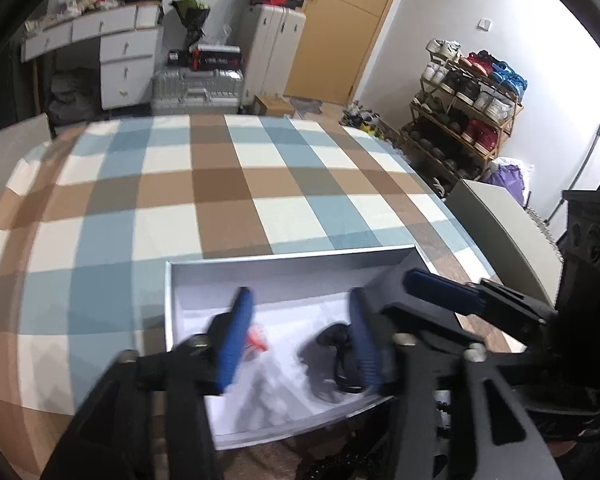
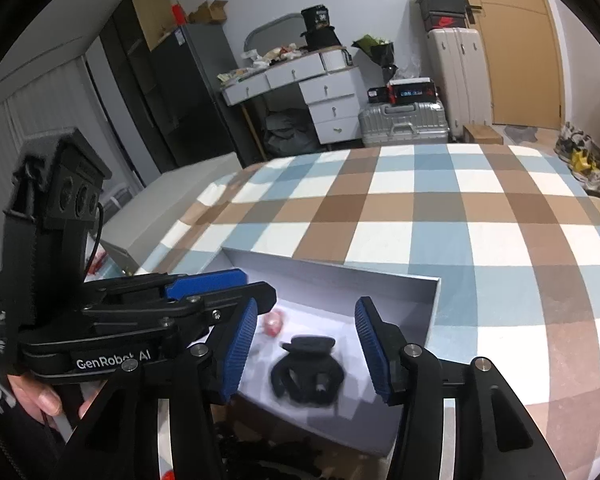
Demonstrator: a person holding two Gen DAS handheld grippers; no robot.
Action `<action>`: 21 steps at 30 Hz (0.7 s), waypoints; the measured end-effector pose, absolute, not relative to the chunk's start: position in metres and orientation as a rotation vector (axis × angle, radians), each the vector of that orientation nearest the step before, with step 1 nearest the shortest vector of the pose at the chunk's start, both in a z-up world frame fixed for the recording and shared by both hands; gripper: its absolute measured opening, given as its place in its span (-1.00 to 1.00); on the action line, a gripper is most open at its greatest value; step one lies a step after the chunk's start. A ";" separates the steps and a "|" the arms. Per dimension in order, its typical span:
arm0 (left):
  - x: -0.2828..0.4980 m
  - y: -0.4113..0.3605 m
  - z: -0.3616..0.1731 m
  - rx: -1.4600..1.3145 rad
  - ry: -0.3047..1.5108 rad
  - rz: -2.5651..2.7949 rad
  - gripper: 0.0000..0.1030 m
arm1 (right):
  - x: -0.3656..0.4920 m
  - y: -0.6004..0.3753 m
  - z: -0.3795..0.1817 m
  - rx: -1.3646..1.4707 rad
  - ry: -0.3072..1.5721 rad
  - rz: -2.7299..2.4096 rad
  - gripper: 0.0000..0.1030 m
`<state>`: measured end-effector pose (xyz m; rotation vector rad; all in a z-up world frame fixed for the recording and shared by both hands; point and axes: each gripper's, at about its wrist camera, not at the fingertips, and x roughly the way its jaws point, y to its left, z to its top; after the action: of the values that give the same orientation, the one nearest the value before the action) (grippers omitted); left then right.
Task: Organize jewelry
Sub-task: 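Open the left tool to drop the ring piece while the right tool releases the clip, then move the left tool to the red 'China' badge and close on it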
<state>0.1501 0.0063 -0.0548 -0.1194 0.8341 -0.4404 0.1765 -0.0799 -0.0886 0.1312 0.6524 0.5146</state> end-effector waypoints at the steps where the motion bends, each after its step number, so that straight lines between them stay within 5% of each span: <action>1: 0.150 0.008 -0.054 -0.125 0.824 -0.440 0.13 | 0.174 -0.082 -0.087 0.133 0.642 0.507 -0.01; 6: 0.134 0.012 -0.045 -0.103 0.780 -0.416 0.25 | 0.149 -0.100 -0.075 0.168 0.574 0.461 0.21; 10: 0.123 0.011 -0.041 -0.064 0.760 -0.391 0.25 | 0.126 -0.112 -0.066 0.170 0.516 0.407 0.60; 18: 0.095 0.007 -0.032 -0.047 0.734 -0.368 0.27 | 0.086 -0.119 -0.053 0.172 0.468 0.401 0.71; 21: 0.084 0.008 -0.032 -0.050 0.723 -0.342 0.57 | 0.073 -0.121 -0.051 0.178 0.452 0.400 0.81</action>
<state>0.0836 0.0079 -0.0316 -0.0503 0.7226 -0.3416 0.0725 -0.1211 -0.0507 0.1784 0.4522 0.3998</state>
